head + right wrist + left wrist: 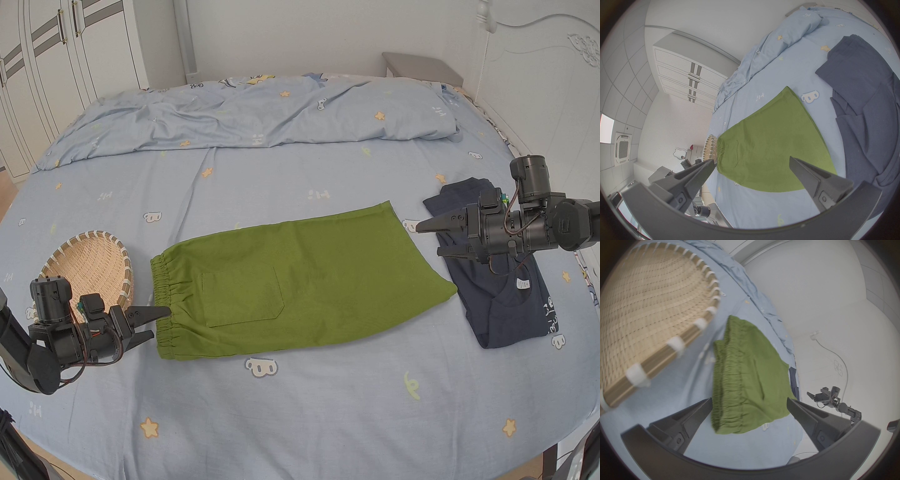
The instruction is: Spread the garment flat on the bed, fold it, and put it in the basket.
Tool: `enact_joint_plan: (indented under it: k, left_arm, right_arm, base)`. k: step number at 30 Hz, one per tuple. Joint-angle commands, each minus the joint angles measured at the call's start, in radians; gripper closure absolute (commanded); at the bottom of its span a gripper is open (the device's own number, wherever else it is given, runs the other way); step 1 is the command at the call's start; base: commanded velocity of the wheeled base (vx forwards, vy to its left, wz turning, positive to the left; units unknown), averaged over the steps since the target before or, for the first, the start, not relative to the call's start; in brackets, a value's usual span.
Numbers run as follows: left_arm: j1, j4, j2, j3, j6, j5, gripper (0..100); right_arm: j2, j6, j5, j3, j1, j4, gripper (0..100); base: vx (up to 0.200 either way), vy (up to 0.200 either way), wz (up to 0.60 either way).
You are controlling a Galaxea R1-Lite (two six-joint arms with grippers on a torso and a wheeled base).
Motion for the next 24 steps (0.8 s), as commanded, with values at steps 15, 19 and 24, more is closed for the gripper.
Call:
enact_joint_plan:
  k: [15,19,24]
  left_arm:
    - [-0.037,-0.138,0.211,-0.033,0.035,0.010,0]
    - [-0.065,-0.138,0.225,-0.066,0.029,0.013,0]
    - [-0.072,-0.133,0.239,-0.108,0.021,0.013,0]
  right_arm:
    - [-0.018,-0.001,0.000,0.019,0.004,-0.003,0]
    - [-0.018,0.001,0.000,0.018,0.000,-0.003,0]
    - [-0.018,0.001,0.000,0.013,-0.007,-0.005,0]
  base:
    - [0.000,0.000,0.00]
    - [0.000,0.000,0.00]
    - [0.000,0.000,0.00]
